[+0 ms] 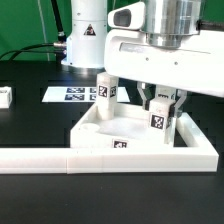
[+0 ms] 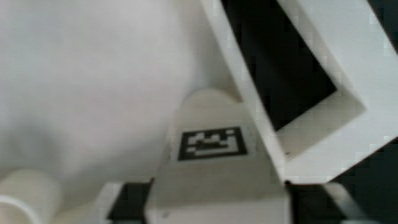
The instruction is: Assemble square table
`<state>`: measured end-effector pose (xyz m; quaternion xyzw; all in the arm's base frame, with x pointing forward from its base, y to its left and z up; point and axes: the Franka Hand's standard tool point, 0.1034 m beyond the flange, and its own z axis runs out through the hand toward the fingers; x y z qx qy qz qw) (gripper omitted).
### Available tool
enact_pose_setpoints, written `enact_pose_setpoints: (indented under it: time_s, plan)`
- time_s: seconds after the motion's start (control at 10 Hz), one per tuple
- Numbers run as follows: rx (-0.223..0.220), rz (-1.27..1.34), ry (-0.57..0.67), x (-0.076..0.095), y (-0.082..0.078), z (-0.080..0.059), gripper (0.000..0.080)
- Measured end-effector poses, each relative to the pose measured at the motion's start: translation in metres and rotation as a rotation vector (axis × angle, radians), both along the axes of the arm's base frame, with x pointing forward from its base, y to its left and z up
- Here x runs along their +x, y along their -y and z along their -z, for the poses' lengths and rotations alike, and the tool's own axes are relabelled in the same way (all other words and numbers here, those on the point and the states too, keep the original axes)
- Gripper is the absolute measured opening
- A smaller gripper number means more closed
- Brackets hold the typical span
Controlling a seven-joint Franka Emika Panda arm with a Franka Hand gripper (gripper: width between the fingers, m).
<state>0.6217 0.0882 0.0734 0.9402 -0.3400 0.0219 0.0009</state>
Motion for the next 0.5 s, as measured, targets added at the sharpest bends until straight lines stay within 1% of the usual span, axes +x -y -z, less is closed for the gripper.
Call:
enact_pose_setpoints:
  time_s: [0.1, 0.2, 0.3, 0.4, 0.5]
  plan:
    - [0.001, -0.066, 0.003, 0.000, 0.000, -0.005, 0.0462]
    - [0.002, -0.125, 0.005, 0.001, -0.001, -0.012, 0.0582]
    - [0.002, -0.201, 0.003, -0.001, 0.001, -0.017, 0.0582]
    - [0.003, -0.298, -0.008, -0.003, 0.004, -0.021, 0.0635]
    - [0.004, -0.391, -0.026, -0.006, 0.008, -0.023, 0.0645]
